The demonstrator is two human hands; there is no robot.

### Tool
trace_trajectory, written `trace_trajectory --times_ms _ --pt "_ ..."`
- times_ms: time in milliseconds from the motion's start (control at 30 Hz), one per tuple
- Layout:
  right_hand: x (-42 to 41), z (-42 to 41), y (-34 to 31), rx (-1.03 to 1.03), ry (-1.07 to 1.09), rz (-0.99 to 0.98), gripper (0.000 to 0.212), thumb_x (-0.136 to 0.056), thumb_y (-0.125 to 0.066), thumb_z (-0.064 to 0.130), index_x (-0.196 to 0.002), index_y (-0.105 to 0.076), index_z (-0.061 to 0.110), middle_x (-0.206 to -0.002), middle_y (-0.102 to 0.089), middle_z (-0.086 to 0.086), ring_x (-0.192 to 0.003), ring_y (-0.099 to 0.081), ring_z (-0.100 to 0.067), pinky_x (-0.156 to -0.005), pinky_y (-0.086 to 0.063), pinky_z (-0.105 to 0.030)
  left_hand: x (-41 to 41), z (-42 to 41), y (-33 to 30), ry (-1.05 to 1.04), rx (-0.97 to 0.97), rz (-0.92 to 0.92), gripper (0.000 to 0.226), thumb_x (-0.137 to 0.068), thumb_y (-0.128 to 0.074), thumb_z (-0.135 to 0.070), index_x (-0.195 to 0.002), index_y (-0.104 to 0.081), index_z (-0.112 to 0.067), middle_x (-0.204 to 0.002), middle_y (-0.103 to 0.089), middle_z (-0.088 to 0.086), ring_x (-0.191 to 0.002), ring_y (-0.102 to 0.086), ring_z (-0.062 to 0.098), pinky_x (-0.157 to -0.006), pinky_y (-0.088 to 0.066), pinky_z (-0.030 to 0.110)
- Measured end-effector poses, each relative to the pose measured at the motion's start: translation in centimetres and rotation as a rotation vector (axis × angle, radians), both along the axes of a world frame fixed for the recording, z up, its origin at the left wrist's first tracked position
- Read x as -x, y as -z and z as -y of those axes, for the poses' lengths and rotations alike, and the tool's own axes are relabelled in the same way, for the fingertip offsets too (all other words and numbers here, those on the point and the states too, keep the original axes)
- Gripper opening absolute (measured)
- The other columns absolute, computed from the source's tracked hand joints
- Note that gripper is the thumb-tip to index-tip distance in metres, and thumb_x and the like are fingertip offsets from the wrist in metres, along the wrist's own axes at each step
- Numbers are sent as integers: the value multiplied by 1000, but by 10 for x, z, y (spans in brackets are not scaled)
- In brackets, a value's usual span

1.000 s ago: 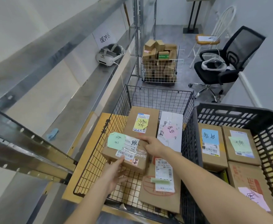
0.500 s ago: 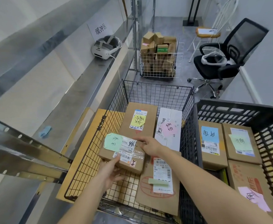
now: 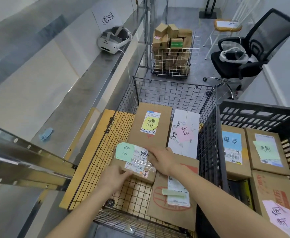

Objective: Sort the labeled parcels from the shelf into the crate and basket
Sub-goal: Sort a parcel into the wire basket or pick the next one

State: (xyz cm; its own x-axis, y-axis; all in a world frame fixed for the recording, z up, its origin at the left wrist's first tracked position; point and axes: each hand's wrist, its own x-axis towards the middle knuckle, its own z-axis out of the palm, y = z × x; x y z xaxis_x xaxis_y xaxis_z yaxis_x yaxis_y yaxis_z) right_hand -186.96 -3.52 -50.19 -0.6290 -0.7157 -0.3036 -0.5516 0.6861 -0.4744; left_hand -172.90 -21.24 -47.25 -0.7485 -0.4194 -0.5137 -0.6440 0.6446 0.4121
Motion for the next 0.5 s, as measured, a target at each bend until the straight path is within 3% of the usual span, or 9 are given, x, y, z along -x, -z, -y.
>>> trace_trajectory --times_ms 67,100,167,200,267,400,500 --pt "-3 -3 -3 7 -23 -9 59 -100 -50 38 -155 -31 34 -153 -45 7 -134 -47 -21 -108 -31 -41 -3 2 -11 209 204 -135 40 -90 -68 -49 -122 -61 -25 -128 -62 -8 -98 -60 1 -81 -54 17" --pt "-6 -5 -5 1 -37 -1 66 -98 -54 45 -157 -28 32 -158 -38 5 -140 -41 -22 -113 -28 -42 -1 3 -15 314 303 -176 47 -90 -68 -50 -130 -57 -27 -138 -55 -8 -112 -57 5 -93 -52 21" --pt "-10 -8 -8 -24 -75 22 87 -89 -61 60 -160 -21 29 -165 -26 4 -148 -29 -21 -120 -19 -40 5 8 -14 427 408 -203 72 -89 -66 -54 -151 -40 -30 -160 -33 -6 -143 -38 14 -116 -33 31" --pt "-12 -9 -7 -41 -92 18 97 -84 -64 65 -161 -18 27 -166 -22 4 -149 -24 -20 -122 -15 -38 9 11 -13 421 396 -181 82 -89 -66 -55 -157 -28 -30 -166 -19 -6 -152 -24 17 -120 -20 33" --pt "-16 -12 -3 -58 -113 -12 110 -77 -69 69 -161 -14 27 -167 -18 3 -151 -18 -20 -124 -11 -37 16 12 -1 385 326 -116 93 -89 -65 -55 -161 -13 -28 -169 -1 -4 -156 -6 18 -121 -12 36" --pt "-18 -13 6 -65 -74 -34 111 -73 -71 69 -161 -15 29 -166 -19 2 -151 -17 -21 -125 -10 -37 25 9 20 361 280 -39 92 -91 -64 -53 -161 -12 -25 -170 3 -1 -156 -1 18 -121 -30 44" --pt "-21 -7 11 -122 -88 -113 109 -68 -49 77 -159 -20 25 -166 -19 1 -152 -18 -20 -124 -8 -41 30 14 31 394 273 -21 93 -90 -65 -53 -161 -15 -21 -170 1 1 -156 0 18 -121 -28 42"
